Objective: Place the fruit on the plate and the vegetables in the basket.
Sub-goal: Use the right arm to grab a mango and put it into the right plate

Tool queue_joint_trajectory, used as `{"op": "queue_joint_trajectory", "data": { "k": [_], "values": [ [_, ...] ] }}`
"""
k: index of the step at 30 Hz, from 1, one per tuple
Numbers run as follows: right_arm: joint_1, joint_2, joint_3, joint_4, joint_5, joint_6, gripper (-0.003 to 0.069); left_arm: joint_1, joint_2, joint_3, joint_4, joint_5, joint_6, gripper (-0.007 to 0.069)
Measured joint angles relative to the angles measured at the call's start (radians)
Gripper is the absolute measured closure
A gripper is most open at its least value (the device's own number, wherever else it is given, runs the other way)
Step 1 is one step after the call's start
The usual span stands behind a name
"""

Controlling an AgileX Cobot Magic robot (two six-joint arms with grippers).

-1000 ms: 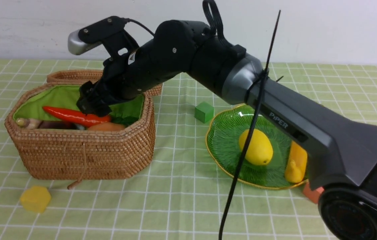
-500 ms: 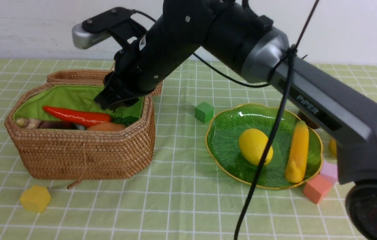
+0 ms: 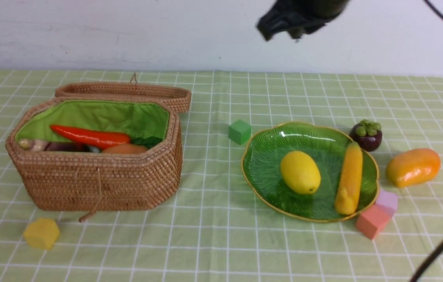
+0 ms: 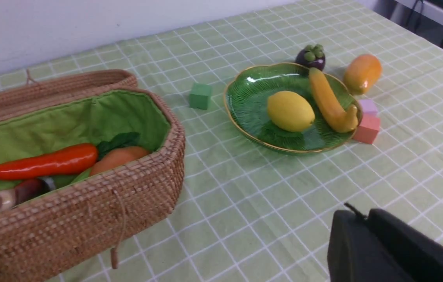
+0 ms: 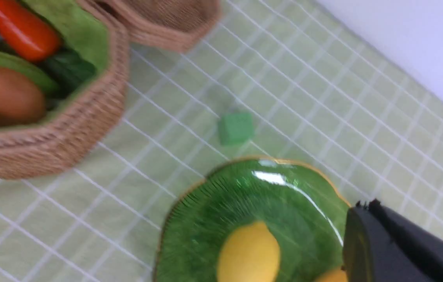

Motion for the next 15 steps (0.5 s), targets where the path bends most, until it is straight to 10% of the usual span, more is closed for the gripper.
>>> {"op": "queue_joint_trajectory", "data": {
  "k": [12,15],
  "values": [
    [-0.554,-0.066,0.487,0.153,-0.003,0.321,0.0643,0.0,0.0,0.0,-0.129,0.001,0.12,0.0585],
    [-0.648,0.001,0.508,0.278,-0.061,0.381,0.053,0.0,0.0,0.0,-0.13,0.0,0.123,0.0585]
  ]
}}
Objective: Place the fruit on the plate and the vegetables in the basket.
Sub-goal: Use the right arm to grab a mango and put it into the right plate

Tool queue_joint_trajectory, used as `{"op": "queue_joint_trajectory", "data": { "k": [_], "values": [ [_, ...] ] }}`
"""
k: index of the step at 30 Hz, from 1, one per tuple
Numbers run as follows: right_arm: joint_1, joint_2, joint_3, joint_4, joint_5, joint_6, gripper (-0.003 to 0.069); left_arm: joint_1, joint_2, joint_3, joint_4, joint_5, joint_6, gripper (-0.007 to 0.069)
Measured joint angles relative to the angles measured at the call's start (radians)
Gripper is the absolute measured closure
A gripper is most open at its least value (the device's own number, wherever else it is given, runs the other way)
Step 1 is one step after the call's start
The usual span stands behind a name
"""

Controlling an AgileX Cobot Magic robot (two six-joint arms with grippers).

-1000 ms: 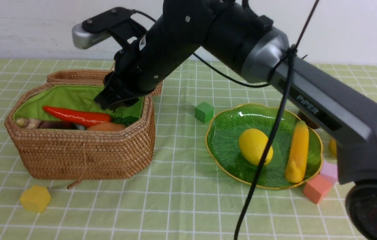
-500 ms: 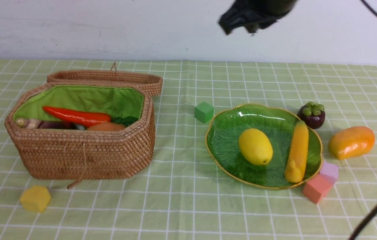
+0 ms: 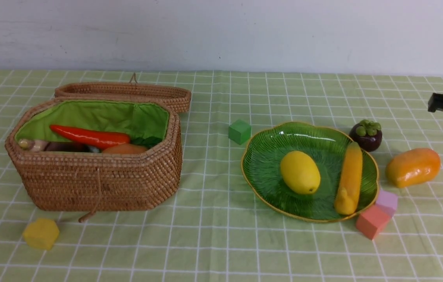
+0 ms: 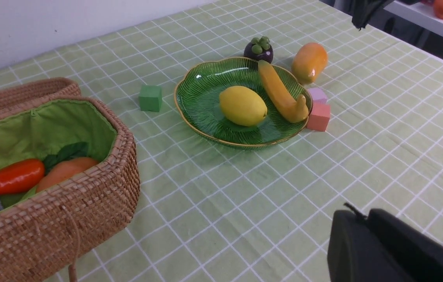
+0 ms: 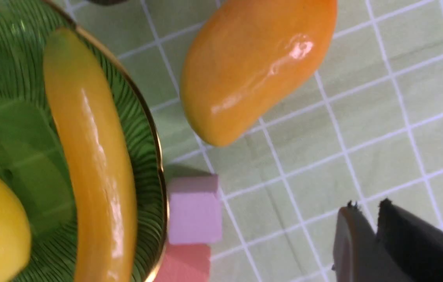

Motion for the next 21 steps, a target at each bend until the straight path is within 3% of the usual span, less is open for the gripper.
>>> {"op": "queue_joint_trajectory", "data": {
  "k": [2,3,5,9,14,21],
  "values": [
    [-0.028,0.038,0.001,0.048,-0.057,0.025,0.0421,0.0,0.0,0.0,0.001,0.0,0.0,0.0585],
    [-0.03,0.042,0.001,0.048,-0.062,0.027,0.041,0.0,0.0,0.0,0.001,0.0,0.0,0.0585],
    [-0.047,0.096,0.001,0.076,-0.137,0.065,0.0219,0.0,0.0,0.0,0.001,0.0,0.0,0.0585],
    [-0.049,0.17,0.001,0.087,-0.214,0.134,0.0014,0.0,0.0,0.0,0.001,0.001,0.0,0.0585],
    [-0.049,0.245,0.0,0.117,-0.299,0.164,-0.001,0.0,0.0,0.0,0.001,0.0,0.001,0.0585],
    [-0.049,0.318,-0.002,0.119,-0.301,0.164,0.0059,0.0,0.0,0.0,0.002,0.003,0.003,0.0585]
  ]
}}
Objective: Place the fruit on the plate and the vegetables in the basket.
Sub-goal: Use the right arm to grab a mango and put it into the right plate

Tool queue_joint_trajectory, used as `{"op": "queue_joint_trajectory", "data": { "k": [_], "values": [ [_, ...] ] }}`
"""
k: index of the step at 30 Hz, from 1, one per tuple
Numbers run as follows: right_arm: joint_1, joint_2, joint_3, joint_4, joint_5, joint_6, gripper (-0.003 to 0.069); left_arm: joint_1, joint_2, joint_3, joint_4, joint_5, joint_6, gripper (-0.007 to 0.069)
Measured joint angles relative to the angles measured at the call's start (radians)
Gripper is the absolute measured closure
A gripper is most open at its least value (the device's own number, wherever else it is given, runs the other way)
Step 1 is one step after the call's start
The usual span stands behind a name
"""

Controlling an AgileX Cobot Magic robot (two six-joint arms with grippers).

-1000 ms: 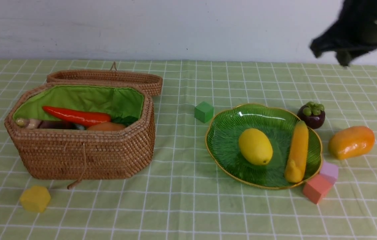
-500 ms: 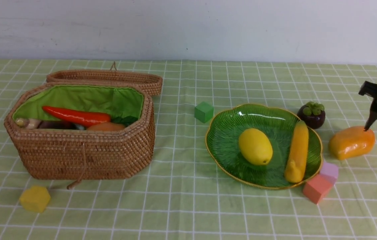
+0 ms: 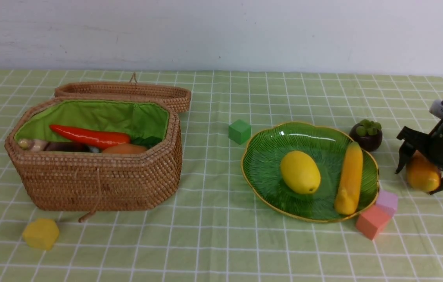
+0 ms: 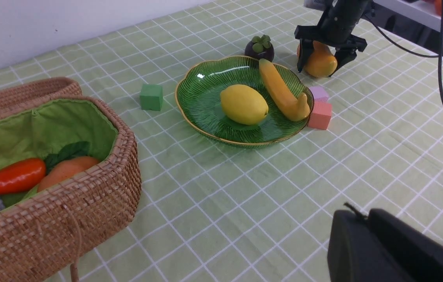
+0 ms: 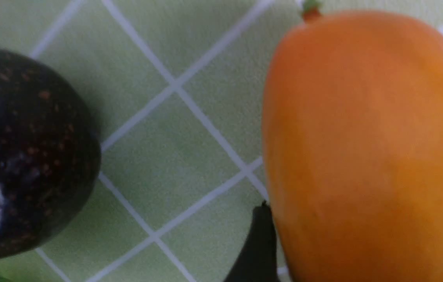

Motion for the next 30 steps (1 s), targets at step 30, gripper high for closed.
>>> {"op": "queue_joint_trajectory", "data": {
  "k": [30],
  "values": [
    [0.118,-0.298,-0.109,-0.032,0.281,-0.271,0.0142,0.0,0.0,0.0,0.001,0.01,0.0,0.0585]
  ]
}}
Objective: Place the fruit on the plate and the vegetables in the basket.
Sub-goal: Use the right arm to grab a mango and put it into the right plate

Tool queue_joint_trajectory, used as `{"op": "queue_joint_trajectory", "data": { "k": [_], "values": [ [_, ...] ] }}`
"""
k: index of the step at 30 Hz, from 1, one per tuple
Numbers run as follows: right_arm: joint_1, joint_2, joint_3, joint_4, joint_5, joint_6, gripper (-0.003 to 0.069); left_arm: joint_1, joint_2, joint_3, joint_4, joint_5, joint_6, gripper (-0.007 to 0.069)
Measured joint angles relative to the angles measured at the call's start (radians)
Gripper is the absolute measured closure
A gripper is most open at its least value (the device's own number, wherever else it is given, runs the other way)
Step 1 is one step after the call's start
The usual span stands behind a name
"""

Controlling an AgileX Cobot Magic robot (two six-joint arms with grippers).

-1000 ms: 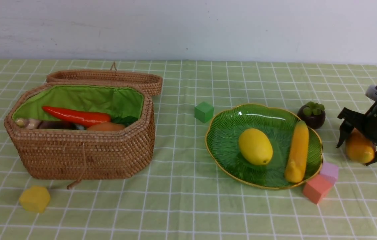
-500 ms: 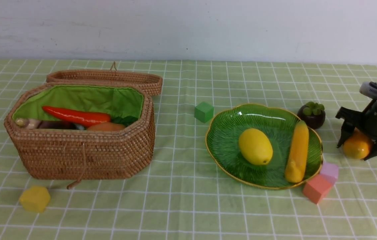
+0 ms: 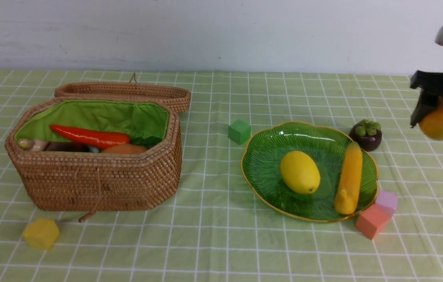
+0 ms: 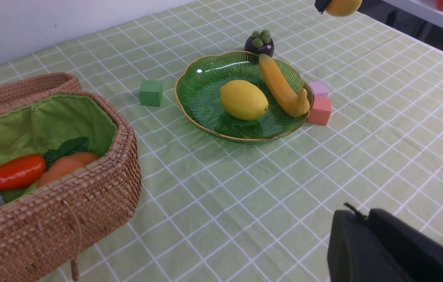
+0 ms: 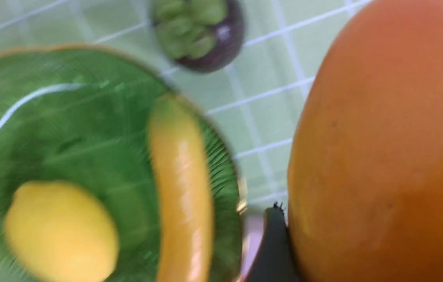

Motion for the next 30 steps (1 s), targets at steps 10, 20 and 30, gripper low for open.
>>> {"op": "queue_joint_trajectory", "data": {
  "k": [10,20,30],
  "values": [
    [0.352,0.081,-0.002,-0.095,-0.029,0.019,0.0142,0.0,0.0,0.0,0.027,-0.021,-0.002,0.0585],
    [0.357,0.191,-0.002,-0.154,-0.102,0.114,0.0142,0.0,0.0,0.0,0.031,-0.031,-0.003,0.0583],
    [0.357,0.197,-0.002,-0.164,-0.13,0.139,0.0071,0.0,0.0,0.0,0.035,-0.042,-0.003,0.0581]
  ]
}}
